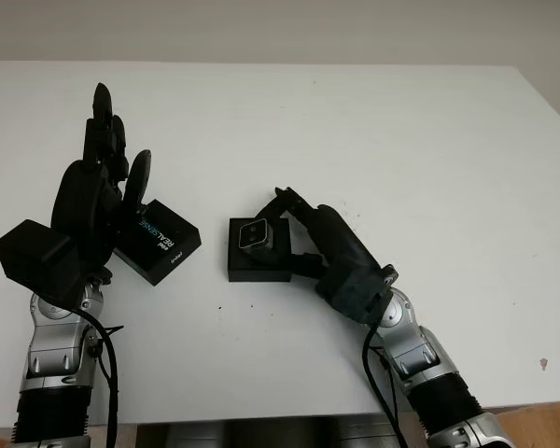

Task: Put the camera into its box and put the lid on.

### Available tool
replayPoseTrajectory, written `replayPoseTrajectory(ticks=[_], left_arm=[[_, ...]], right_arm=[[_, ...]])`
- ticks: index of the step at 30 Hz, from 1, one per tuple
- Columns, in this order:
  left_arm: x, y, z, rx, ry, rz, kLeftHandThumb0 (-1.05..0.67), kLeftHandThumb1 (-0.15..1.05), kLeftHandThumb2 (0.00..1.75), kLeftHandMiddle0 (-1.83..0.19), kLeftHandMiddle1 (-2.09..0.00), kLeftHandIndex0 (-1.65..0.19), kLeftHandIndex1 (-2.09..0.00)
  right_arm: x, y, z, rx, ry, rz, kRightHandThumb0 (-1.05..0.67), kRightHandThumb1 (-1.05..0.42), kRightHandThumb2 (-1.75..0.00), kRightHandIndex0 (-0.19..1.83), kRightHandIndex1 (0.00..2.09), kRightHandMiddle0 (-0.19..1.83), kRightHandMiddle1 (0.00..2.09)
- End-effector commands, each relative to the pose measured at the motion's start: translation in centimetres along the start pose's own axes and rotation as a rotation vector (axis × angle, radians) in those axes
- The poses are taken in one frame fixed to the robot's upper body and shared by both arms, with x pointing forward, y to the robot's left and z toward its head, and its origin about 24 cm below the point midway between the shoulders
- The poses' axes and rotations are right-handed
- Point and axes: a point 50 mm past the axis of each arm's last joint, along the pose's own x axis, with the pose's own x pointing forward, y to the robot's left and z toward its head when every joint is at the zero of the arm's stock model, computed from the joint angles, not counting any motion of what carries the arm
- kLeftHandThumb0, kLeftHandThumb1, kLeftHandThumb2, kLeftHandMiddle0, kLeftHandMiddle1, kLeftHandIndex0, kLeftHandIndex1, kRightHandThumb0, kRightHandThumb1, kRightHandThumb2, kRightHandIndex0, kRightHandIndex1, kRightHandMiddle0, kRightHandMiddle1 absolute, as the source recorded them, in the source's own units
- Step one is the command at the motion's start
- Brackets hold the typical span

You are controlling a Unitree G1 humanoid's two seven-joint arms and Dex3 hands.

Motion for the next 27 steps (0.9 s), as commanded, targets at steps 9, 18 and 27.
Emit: replayPoseTrajectory(ticks=[9,18,27], left_arm=[[0.0,0.1,0.2,0.009,-0.019,0.002,-0.8,1.05,0.47,0.19,-0.02,0.19,0.0],[0.1,0.2,0.3,0.011,-0.021,0.007,-0.8,1.05,0.46,0.19,-0.04,0.19,-0.02],[0.2,0.1,0.3,0.002,-0.021,0.001,-0.8,1.05,0.46,0.19,-0.03,0.19,-0.01]], right_arm=[[-1.0,0.0,0.1,-0.097,0.001,0.053,-0.59,-0.96,-0.06,-0.11,0.01,0.04,0.54],[-1.3,-0.9,0.5,-0.094,-0.034,0.035,-0.59,-0.95,-0.05,-0.16,0.02,0.04,0.45],[-1.9,-4.6,2.0,-0.095,-0.064,-0.039,-0.56,-0.95,-0.05,-0.13,0.05,0.09,0.39]])
